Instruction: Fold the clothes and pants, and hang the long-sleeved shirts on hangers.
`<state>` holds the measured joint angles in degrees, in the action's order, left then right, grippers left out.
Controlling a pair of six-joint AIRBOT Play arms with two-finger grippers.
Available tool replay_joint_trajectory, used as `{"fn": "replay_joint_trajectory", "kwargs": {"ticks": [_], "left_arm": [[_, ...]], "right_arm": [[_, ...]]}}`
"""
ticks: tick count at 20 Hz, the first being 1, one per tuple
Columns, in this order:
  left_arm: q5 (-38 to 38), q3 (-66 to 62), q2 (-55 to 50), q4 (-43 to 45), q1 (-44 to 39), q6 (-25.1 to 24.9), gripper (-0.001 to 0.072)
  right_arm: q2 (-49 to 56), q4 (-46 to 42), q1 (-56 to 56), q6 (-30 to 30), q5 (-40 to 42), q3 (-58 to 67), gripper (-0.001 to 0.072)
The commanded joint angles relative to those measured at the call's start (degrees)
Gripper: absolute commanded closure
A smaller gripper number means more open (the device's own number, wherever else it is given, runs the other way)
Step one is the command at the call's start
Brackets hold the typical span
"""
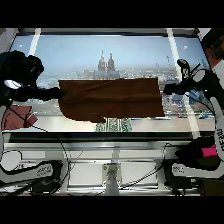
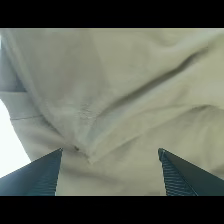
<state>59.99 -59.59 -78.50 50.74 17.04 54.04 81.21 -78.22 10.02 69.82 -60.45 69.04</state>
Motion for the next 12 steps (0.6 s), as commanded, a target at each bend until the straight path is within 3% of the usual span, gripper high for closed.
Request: {"fn": "replay_joint_trajectory", "kwargs": {"ticks": [1, 8, 12], "left_arm": [[3.2, -0.7, 6.1, 0.3, 3.9, -0.1, -0.0004], [8.5, -0.7, 15.1, 0.3, 10.9, 0.0, -0.0003], [8.7, -0.7, 15.1, 0.2, 10.8, 0.0, -0.0003]], "right_arm": [[-4.4, -3.8, 2.2, -2.1, -5.5, 0.0, 0.0229], [-11.8, 13.7, 12.6, -10.8, -7.1, -17.0, 0.0231], [-10.9, 18.8, 12.9, -10.8, 0.7, -25.3, 0.023]]}}
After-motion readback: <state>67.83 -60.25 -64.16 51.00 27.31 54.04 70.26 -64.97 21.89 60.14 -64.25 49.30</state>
